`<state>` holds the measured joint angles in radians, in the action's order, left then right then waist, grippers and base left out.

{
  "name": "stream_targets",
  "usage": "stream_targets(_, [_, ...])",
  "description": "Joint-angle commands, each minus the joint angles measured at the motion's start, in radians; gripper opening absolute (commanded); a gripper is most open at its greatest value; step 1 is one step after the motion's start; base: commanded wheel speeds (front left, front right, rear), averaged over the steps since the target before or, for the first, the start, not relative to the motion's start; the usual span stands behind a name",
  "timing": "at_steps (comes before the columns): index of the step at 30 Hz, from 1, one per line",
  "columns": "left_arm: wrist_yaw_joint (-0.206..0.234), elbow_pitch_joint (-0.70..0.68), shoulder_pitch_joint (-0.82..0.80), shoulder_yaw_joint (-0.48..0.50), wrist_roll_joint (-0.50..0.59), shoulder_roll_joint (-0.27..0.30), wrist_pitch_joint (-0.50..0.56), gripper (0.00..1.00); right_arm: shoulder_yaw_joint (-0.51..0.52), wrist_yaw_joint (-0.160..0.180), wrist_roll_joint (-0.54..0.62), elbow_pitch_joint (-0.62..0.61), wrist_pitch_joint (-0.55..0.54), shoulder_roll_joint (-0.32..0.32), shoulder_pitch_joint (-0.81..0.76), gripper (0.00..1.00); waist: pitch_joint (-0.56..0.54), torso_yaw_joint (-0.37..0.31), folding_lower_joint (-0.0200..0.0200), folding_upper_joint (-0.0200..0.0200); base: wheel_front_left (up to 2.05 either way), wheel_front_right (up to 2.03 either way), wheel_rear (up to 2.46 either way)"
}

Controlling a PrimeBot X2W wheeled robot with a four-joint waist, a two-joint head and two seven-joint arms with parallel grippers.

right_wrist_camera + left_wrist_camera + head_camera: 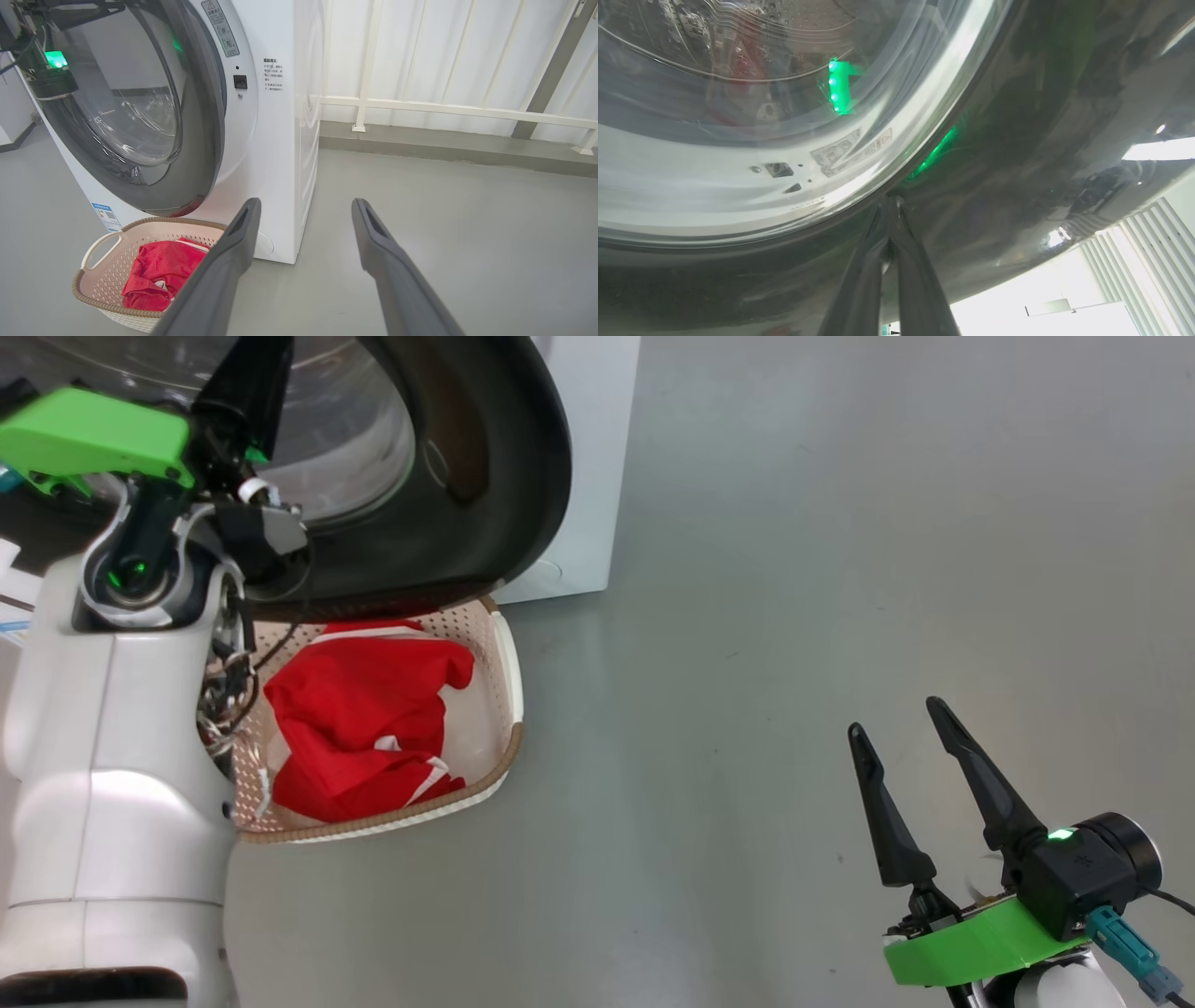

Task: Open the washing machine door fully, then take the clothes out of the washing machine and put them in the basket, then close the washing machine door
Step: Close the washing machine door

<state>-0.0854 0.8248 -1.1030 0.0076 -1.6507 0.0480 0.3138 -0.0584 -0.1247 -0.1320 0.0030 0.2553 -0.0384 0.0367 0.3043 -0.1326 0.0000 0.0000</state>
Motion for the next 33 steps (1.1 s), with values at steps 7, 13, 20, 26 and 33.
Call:
stream_targets(7, [-0.032,0.009,-0.042,0.024,0.009,0.039,-0.001,0.00,-0.019,-0.006,-0.011,-0.023,0.006,-0.012,0.023,1.00,0.004,-0.011,0.0000,0.0000,0.00,0.00,0.00])
stream_targets(13, [-0.040,0.010,-0.022,0.022,0.012,0.040,0.010,0.00,-0.016,-0.006,-0.012,-0.023,0.006,-0.012,0.023,1.00,-0.006,0.003,0.0000,0.0000,0.00,0.00,0.00])
stream_targets(20, [-0.044,-0.048,0.074,0.016,0.024,0.036,0.011,0.00,-0.011,-0.006,-0.015,-0.016,0.006,-0.012,0.020,1.00,-0.038,0.035,0.0000,0.0000,0.00,0.00,0.00])
stream_targets(26, [-0.045,-0.136,0.184,0.009,0.043,0.039,0.007,0.00,0.000,-0.006,-0.014,-0.012,0.006,-0.012,0.015,1.00,-0.070,0.067,0.0000,0.0000,0.00,0.00,0.00])
stream_targets(33, [-0.045,-0.297,0.355,-0.028,0.168,0.077,-0.096,0.29,0.017,-0.006,-0.013,-0.009,0.006,-0.012,0.008,1.00,-0.111,0.109,0.0000,0.0000,0.00,0.00,0.00])
